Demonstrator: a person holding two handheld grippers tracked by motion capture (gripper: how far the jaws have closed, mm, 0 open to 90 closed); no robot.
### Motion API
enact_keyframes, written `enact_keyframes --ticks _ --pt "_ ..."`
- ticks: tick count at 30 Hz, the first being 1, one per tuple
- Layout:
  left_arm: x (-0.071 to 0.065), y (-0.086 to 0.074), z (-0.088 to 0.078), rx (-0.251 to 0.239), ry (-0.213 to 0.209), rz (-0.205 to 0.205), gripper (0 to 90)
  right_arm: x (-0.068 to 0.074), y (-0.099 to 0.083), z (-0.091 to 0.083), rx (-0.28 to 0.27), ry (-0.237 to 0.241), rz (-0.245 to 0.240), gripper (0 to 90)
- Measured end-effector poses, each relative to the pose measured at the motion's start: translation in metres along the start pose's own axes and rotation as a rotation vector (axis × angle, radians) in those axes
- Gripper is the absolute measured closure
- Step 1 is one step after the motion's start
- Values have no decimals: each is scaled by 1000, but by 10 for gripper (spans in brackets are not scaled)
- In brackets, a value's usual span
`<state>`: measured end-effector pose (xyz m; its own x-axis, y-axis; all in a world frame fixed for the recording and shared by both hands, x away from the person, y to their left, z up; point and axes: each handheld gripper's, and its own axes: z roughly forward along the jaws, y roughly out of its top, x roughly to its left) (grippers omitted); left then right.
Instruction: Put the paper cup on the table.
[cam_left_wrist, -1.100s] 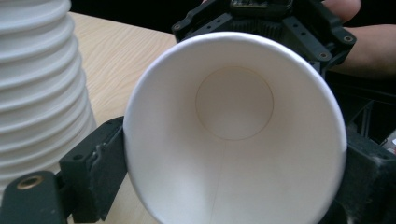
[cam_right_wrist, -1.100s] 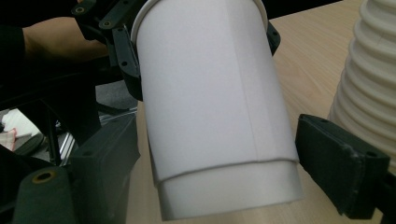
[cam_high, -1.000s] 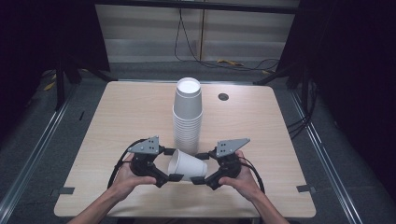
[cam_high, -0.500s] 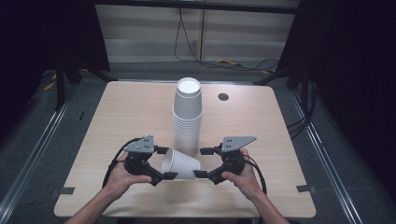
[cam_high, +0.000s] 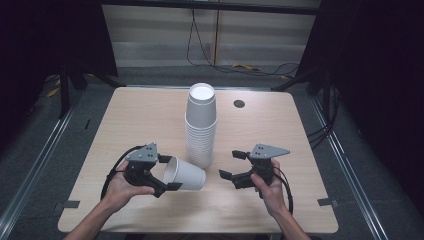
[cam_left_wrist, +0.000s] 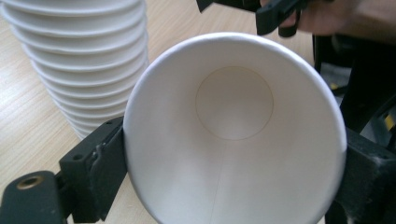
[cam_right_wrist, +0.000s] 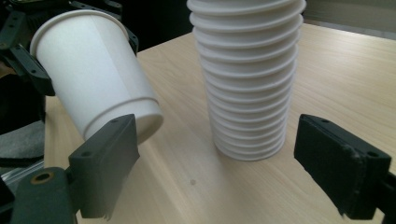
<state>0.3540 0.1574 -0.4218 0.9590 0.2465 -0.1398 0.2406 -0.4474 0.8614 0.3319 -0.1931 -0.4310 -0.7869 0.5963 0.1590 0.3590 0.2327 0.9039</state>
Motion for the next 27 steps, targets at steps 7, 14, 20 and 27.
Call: enact_keyframes --ticks 7,14,20,27 --pt "11 -3 -11 6 30 -23 104 -3 -5 -5 -10 -71 15 139" --pt "18 -4 -18 42 59 -16 105 -3 -15 -7 -12 -116 20 140" --pt "27 -6 -22 71 83 -45 104 -4 -17 -4 1 -141 12 141" --pt "32 -4 -32 109 120 -59 105 -13 -19 -7 4 -157 11 143"
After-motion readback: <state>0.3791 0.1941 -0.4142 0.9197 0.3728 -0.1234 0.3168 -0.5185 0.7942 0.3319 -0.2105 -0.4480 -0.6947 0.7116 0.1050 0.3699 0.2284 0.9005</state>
